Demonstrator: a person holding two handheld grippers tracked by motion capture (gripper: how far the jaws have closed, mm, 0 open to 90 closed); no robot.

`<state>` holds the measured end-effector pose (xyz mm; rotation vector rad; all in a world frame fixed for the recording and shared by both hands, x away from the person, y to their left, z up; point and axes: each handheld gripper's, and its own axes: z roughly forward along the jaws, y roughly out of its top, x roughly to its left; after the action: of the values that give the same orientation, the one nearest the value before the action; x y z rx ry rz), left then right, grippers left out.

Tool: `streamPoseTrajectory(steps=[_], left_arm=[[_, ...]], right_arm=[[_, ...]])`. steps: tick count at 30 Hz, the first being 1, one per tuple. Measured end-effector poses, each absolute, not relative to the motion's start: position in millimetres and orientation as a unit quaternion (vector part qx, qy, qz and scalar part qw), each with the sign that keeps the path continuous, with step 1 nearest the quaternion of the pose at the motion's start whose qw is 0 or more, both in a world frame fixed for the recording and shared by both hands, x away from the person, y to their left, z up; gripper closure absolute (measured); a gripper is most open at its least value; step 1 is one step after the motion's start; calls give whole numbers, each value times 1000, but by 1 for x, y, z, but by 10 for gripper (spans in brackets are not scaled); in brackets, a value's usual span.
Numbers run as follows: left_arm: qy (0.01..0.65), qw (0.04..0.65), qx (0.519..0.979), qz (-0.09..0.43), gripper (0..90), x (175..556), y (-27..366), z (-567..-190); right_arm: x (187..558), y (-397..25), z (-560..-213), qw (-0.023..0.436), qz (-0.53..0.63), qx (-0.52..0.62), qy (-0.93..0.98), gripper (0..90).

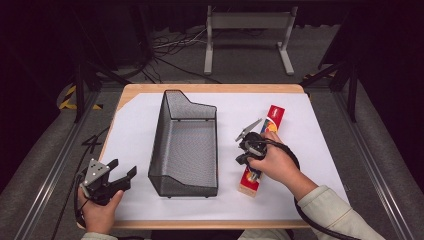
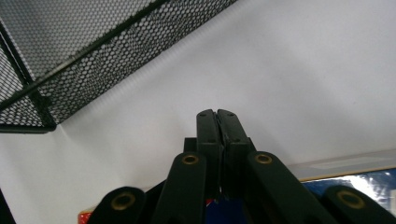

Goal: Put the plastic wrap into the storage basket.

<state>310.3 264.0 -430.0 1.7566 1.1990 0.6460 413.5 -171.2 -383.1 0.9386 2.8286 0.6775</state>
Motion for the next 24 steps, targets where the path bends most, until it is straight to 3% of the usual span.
streamPoseTrajectory(steps=[24], left_arm=[[482,442,710,260,293,312,262,-430]], right_arm=[[409,-168,-396,9,150,298,943,900]])
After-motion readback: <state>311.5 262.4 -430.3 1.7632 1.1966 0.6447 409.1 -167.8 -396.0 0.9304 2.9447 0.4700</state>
